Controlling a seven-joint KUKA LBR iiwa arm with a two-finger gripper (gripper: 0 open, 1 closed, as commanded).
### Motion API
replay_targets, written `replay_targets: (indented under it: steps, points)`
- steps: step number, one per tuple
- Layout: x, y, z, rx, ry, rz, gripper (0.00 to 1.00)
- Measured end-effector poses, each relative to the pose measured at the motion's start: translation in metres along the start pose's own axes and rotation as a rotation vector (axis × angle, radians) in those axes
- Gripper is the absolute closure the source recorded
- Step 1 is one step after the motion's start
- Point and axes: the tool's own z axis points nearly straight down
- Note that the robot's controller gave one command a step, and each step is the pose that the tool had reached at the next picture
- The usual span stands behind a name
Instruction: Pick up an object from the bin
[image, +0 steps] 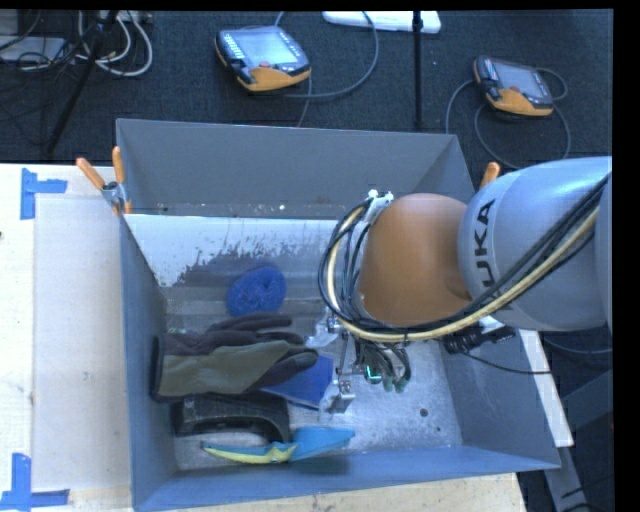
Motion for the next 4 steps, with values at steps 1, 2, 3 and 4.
replay_targets:
  steps: [1, 2, 3, 4]
  points:
    - [-0.002, 0.000, -0.003, -0.001, -0.007, 0.002, 0.00]
    - [-0.019, 0.011, 0.071, 0.001, -0.027, 0.023, 1.00]
    - [-0.019, 0.011, 0.071, 0.001, -0.027, 0.023, 1.00]
    - [-0.015, 0.012, -0.050, 0.000, -0.009, 0.007, 1.00]
